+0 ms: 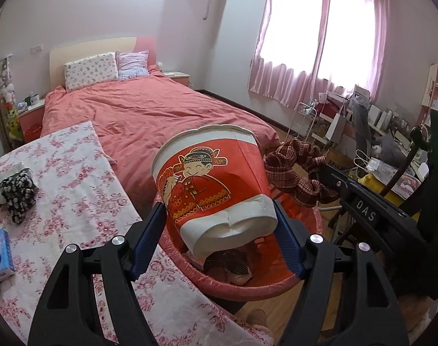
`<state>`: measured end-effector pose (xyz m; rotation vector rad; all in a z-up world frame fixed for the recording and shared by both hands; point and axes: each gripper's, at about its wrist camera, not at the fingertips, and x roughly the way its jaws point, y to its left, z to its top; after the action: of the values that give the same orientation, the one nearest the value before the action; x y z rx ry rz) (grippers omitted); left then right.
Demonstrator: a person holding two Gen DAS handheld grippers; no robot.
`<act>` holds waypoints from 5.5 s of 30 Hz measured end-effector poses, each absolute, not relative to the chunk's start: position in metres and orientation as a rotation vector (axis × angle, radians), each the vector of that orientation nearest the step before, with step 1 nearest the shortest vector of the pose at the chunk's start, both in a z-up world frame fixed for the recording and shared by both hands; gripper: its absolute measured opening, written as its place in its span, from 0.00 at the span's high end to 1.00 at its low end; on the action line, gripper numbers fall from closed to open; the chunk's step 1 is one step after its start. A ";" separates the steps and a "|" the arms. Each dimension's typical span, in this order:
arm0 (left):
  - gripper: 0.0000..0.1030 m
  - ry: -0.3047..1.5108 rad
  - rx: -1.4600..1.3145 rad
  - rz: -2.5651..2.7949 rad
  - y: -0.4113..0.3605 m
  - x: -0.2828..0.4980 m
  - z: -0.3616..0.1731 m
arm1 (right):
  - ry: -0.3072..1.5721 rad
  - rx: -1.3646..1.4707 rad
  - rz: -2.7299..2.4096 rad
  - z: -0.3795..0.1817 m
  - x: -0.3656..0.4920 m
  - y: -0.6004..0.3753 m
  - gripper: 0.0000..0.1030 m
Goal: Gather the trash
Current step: 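Carry the cup to the basket and release it with the left tool while the right tool carries the scrunchie, then open the right tool to drop the scrunchie, then move both tools back over the bed, then grasp the blue Vinda tissue pack with the right tool while the left tool grasps the green lip gel tube, then carry the tube and tissue pack to the basket and open both tools over it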
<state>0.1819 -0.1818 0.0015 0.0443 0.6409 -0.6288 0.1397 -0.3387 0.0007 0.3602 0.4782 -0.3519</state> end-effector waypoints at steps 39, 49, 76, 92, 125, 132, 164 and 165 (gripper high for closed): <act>0.24 0.717 -0.018 -0.263 -0.038 0.186 -0.002 | 0.579 0.251 -0.181 0.014 0.168 -0.248 0.58; 0.24 0.712 -0.085 -0.047 0.062 0.180 0.001 | 0.657 0.124 0.029 0.010 0.191 -0.131 0.58; 0.24 0.759 -0.197 0.140 0.197 0.179 -0.020 | 0.915 -0.021 0.285 -0.049 0.260 0.064 0.50; 0.24 0.811 -0.192 0.106 0.189 0.192 -0.036 | 0.905 -0.041 0.210 -0.056 0.261 0.038 0.52; 0.81 0.865 -0.170 0.093 0.147 0.225 -0.049 | 0.864 0.065 0.146 -0.049 0.247 -0.028 0.52; 0.81 0.835 -0.193 0.076 0.153 0.217 -0.044 | 0.852 0.077 0.139 -0.045 0.242 -0.036 0.52; 0.81 0.697 -0.129 -0.190 0.042 0.182 0.023 | 0.710 0.178 0.012 0.003 0.189 -0.129 0.52; 0.81 0.695 -0.124 -0.207 0.034 0.182 0.024 | 0.704 0.180 -0.001 0.004 0.187 -0.134 0.52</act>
<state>0.1819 0.0341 0.0241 -0.1240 0.6947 -0.2072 0.1875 -0.1341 0.0037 0.1805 0.7042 -0.0012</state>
